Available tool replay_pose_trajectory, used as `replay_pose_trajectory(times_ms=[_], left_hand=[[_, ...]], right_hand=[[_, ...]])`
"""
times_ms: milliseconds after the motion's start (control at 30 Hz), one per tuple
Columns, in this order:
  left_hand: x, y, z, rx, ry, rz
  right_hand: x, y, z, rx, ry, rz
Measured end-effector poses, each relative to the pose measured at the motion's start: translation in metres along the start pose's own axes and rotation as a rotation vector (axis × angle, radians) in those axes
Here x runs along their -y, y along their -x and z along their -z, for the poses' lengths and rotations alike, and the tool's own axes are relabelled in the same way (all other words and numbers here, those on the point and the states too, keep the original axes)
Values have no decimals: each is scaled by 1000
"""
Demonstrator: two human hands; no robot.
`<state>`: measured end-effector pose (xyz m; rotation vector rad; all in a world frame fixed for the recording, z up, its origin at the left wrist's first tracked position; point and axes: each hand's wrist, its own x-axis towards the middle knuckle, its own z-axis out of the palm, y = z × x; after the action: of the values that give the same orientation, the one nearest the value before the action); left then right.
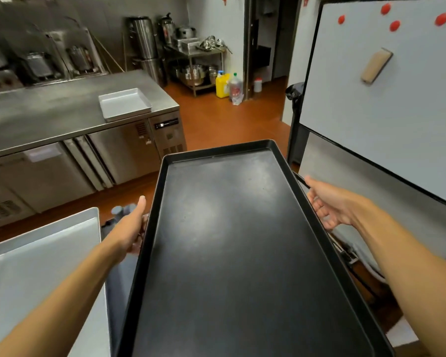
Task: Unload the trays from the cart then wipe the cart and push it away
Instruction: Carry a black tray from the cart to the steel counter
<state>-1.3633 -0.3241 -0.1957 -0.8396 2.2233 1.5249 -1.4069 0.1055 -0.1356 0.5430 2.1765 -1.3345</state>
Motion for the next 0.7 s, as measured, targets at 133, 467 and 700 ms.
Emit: replay_pose_trajectory(times_ms=[133, 467, 700], left_hand=[[-16, -8, -17, -44, -3, -18], [-57, -86, -22, -144, 35, -26], [-109, -157, -14, -166, 103, 22]], right_hand=[[12, -30, 12, 25, 13, 3], [77, -146, 24, 141, 90, -21], [163, -226, 22, 176, 171, -21]])
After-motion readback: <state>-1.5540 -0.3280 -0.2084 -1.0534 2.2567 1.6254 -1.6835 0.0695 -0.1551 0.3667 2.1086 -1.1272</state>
